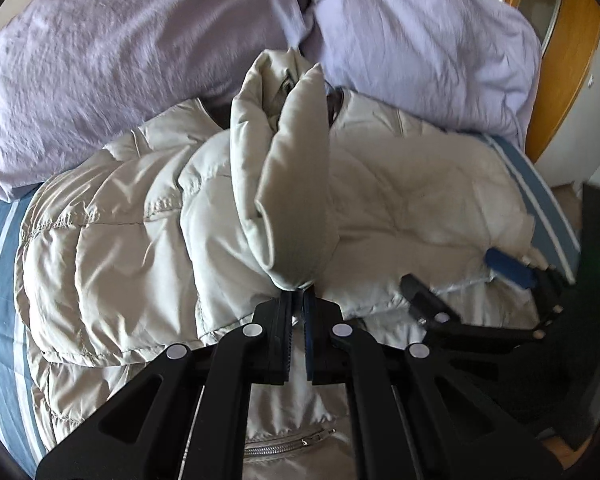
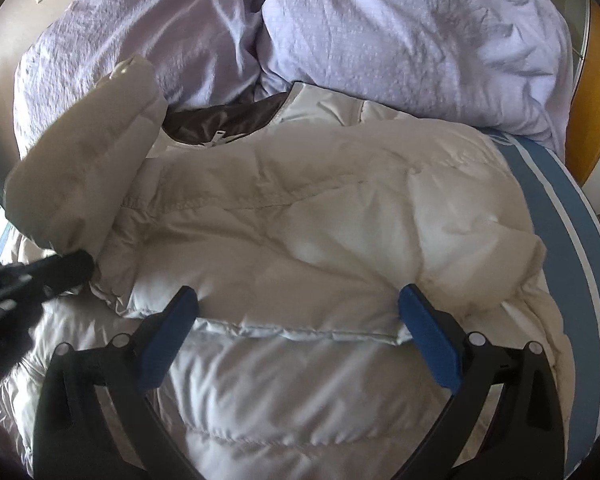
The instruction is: Fold large clothes
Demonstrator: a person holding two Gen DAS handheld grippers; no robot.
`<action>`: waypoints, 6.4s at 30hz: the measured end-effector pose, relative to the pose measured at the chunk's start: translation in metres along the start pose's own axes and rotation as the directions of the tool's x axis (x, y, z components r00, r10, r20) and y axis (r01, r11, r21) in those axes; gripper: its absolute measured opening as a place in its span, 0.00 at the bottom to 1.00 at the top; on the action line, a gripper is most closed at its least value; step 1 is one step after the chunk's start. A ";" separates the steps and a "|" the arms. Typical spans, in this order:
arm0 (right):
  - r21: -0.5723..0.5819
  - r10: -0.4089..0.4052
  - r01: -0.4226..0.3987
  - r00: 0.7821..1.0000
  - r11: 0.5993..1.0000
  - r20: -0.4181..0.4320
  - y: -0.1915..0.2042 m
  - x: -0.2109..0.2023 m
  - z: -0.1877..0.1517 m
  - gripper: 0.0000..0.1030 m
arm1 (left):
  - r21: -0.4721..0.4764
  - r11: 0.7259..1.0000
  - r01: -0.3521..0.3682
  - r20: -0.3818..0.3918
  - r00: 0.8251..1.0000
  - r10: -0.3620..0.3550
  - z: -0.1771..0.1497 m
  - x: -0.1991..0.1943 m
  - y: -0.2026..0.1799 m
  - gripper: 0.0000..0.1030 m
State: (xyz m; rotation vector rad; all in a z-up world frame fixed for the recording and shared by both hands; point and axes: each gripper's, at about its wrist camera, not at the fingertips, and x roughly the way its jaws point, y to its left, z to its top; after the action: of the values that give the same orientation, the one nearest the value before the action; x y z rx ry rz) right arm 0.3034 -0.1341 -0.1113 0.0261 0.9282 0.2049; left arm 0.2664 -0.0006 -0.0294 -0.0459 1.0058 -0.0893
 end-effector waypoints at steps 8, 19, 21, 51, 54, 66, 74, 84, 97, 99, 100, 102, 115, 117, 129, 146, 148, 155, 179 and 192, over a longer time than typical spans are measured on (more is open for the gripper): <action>0.012 -0.006 0.006 1.000 1.000 0.011 -0.003 -0.010 -0.005 0.95 | 0.035 0.999 0.028 -0.010 1.000 -0.028 -0.004 -0.008 -0.013 0.25; 0.078 0.006 -0.011 0.998 0.997 0.062 -0.016 -0.034 0.004 0.83 | -0.014 0.998 -0.054 0.060 0.997 0.054 -0.003 -0.037 0.019 0.56; 0.086 0.033 -0.039 0.997 0.995 0.069 -0.015 -0.038 0.011 0.76 | -0.034 0.996 -0.086 0.063 0.994 0.089 -0.002 -0.038 0.030 0.56; 0.025 0.131 -0.129 0.987 0.991 -0.094 0.045 0.022 0.017 0.32 | -0.128 0.974 -0.186 -0.071 0.981 0.178 -0.014 0.021 0.088 0.58; 0.018 0.125 -0.124 0.988 0.992 -0.086 0.046 0.025 0.013 0.32 | -0.133 0.975 -0.178 -0.069 0.983 0.170 -0.016 0.025 0.090 0.58; 0.006 0.148 -0.148 0.985 0.989 -0.088 0.038 0.023 0.015 0.58 | -0.113 0.974 -0.198 -0.075 0.979 0.190 -0.014 0.020 0.086 0.60; 0.011 0.109 -0.109 0.990 0.994 -0.084 0.018 -0.008 0.012 0.70 | -0.100 0.975 -0.197 -0.036 0.980 0.194 -0.031 -0.022 0.091 0.69; -0.004 0.021 -0.021 0.993 1.000 -0.114 -0.027 -0.058 -0.023 0.78 | -0.126 0.969 -0.212 -0.037 0.977 0.209 -0.086 -0.075 0.131 0.70; 0.159 -0.101 0.147 0.959 0.976 -0.266 -0.169 -0.107 -0.106 0.82 | -0.237 0.941 -0.241 -0.128 0.968 0.216 -0.168 -0.105 0.193 0.73; 0.185 -0.091 0.148 0.954 0.972 -0.285 -0.182 -0.111 -0.117 0.82 | -0.240 0.941 -0.240 -0.128 0.968 0.214 -0.174 -0.107 0.195 0.75; 0.200 -0.080 0.144 0.952 0.969 -0.296 -0.190 -0.112 -0.123 0.82 | -0.242 0.941 -0.236 -0.127 0.969 0.211 -0.176 -0.108 0.197 0.75; 0.222 -0.049 0.123 0.949 0.967 -0.310 -0.198 -0.113 -0.131 0.82 | -0.253 0.940 -0.227 -0.128 0.971 0.200 -0.179 -0.109 0.199 0.75; 0.234 0.066 0.011 0.946 0.972 -0.317 -0.200 -0.119 -0.160 0.62 | -0.298 0.932 -0.204 -0.158 0.974 0.163 -0.193 -0.102 0.195 0.76; 0.228 0.070 0.004 0.947 0.974 -0.315 -0.201 -0.120 -0.163 0.58 | -0.306 0.932 -0.197 -0.160 0.975 0.154 -0.196 -0.101 0.195 0.76; 0.236 0.084 -0.009 0.947 0.972 -0.311 -0.194 -0.118 -0.161 0.55 | -0.341 0.929 -0.142 -0.153 0.984 0.095 -0.210 -0.109 0.200 0.76; 0.280 0.137 -0.064 0.959 0.958 -0.249 -0.191 -0.131 -0.164 0.12 | -0.331 0.941 -0.076 -0.107 0.993 0.043 -0.205 -0.117 0.173 0.13; 0.300 0.146 -0.074 0.963 0.951 -0.228 -0.193 -0.138 -0.161 0.11 | -0.323 0.943 -0.081 -0.101 0.994 0.051 -0.201 -0.122 0.170 0.10; 0.322 0.175 -0.128 0.977 0.938 -0.122 -0.191 -0.163 -0.135 0.09 | -0.287 0.956 -0.068 -0.041 0.997 0.059 -0.175 -0.149 0.162 0.06; 0.203 0.017 -0.037 0.995 0.978 0.098 -0.154 -0.135 0.057 0.09 | -0.381 0.917 -0.119 0.125 0.976 0.178 0.016 -0.138 0.188 0.05; 0.239 -0.001 -0.008 0.999 0.971 0.035 -0.159 -0.040 0.141 0.10 | -0.448 0.871 -0.200 0.059 0.966 0.253 0.090 -0.070 0.209 0.05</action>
State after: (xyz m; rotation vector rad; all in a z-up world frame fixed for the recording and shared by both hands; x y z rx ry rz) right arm 0.4182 -0.2879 -0.0123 0.2539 0.9136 0.0945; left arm 0.3166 0.2141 0.0609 -0.3424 0.8913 0.3569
